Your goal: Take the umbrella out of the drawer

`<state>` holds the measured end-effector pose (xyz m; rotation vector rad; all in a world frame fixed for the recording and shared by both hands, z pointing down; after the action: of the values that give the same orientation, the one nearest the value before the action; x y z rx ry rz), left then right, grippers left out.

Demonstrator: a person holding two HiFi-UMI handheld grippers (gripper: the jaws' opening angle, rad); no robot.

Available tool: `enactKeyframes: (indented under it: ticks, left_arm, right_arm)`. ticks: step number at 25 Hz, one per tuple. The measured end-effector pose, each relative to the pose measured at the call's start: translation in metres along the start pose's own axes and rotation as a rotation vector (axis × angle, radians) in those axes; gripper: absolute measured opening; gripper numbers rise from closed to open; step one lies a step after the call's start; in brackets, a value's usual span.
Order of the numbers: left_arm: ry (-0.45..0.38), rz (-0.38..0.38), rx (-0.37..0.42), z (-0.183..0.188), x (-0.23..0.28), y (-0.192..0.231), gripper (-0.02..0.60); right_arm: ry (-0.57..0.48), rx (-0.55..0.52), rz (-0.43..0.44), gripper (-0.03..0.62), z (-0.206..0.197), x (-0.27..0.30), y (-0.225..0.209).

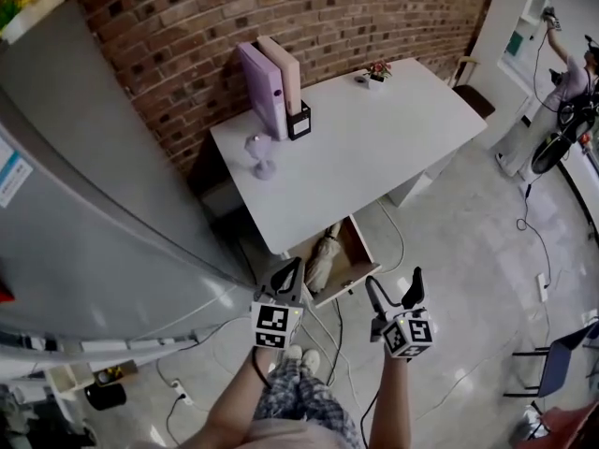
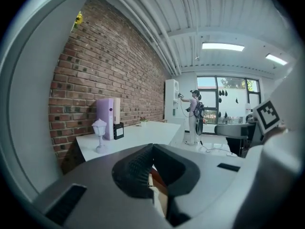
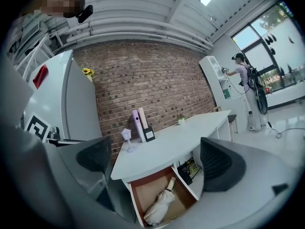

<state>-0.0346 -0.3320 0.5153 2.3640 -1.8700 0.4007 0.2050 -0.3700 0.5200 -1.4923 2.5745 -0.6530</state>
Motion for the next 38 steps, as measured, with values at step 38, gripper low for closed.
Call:
enactKeyframes:
  ticks: [38]
  left_arm:
    - [0.492, -0.041, -0.325, -0.296, 0.162, 0.000, 0.026]
  right_arm:
    - [0.662, 0.242, -0.129, 0.498, -0.352, 0.258, -0.092]
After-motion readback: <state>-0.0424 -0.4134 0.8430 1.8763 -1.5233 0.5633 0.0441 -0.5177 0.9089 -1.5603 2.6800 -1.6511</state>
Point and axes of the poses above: the fingertips, and each gripper's own axes: x forward along the fingers, y to its left, z out of its top, the point moved 4 cm from there along -x, backward along the fingers, and after that the axes turned 8 degrees about x, right-handed, at the moved point
